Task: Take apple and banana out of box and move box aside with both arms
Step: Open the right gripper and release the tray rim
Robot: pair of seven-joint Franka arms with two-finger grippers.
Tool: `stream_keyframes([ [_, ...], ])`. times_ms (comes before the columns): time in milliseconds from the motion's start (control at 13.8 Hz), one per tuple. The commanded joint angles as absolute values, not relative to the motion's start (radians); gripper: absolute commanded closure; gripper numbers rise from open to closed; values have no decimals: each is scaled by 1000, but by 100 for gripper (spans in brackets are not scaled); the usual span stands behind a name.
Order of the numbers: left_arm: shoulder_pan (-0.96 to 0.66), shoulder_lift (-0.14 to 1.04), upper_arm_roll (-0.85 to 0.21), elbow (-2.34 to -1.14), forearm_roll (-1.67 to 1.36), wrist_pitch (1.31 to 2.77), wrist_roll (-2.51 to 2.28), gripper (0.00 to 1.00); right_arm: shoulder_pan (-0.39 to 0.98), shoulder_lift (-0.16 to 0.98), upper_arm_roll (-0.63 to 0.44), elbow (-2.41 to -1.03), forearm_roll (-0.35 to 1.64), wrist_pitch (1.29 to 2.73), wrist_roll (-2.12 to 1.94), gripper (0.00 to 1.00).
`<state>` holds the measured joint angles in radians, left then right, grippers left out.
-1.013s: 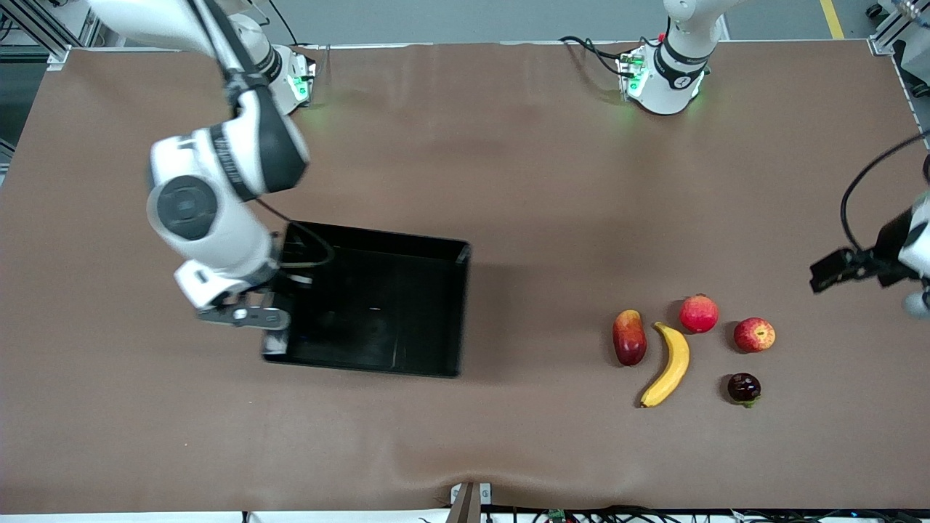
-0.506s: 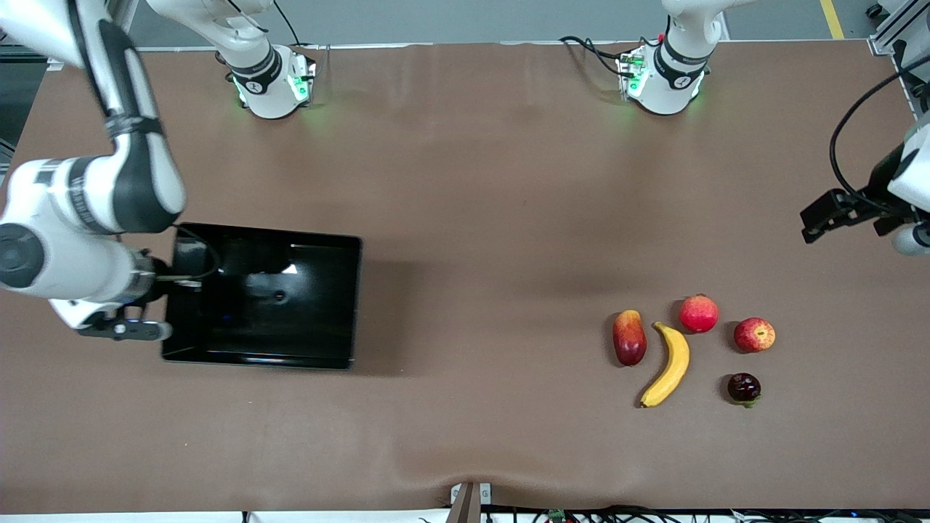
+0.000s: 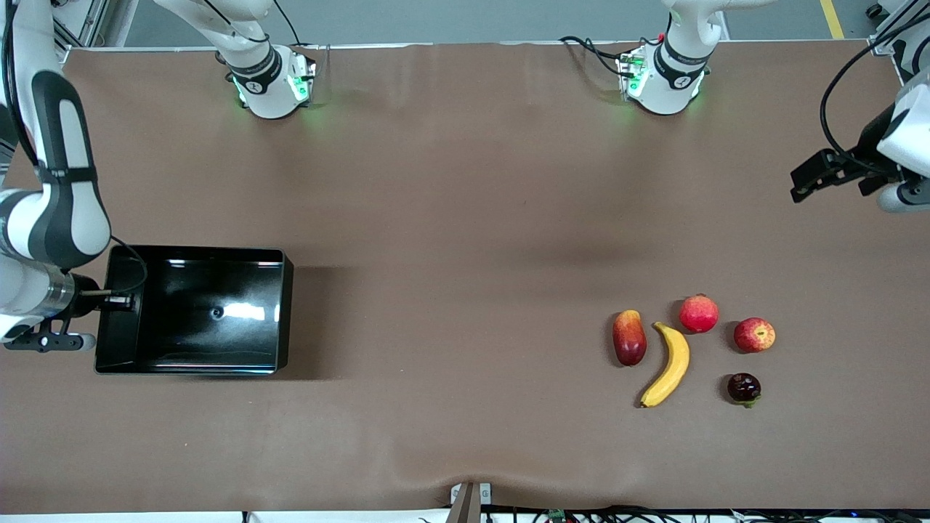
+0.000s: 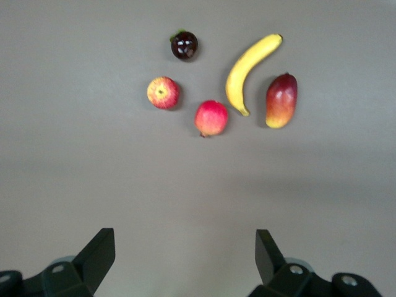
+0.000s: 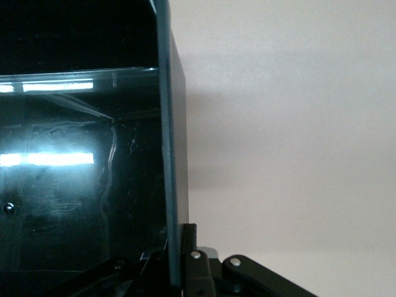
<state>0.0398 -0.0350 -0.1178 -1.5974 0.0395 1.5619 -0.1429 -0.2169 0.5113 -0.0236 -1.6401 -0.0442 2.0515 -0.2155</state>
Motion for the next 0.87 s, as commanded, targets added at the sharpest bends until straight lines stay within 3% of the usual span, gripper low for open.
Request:
stream_keyframes([
  [0, 32, -58, -101, -1611, 17, 1540, -126, 0, -276, 554, 0, -1626, 14, 2089, -275, 100],
  [289, 37, -57, -103, -1597, 26, 1514, -130, 0, -313, 595, 0, -1625, 34, 2172, -273, 100],
  [362, 37, -58, -104, -1597, 17, 1506, -124, 0, -313, 595, 0, -1624, 34, 2180, -273, 63],
  [434, 35, -57, -107, -1597, 15, 1497, -126, 0, -311, 595, -2, -1624, 32, 2181, -273, 1],
  [796, 31, -58, -121, -1577, 15, 1470, -141, 0, -305, 592, -2, -1621, 32, 2171, -273, 0],
])
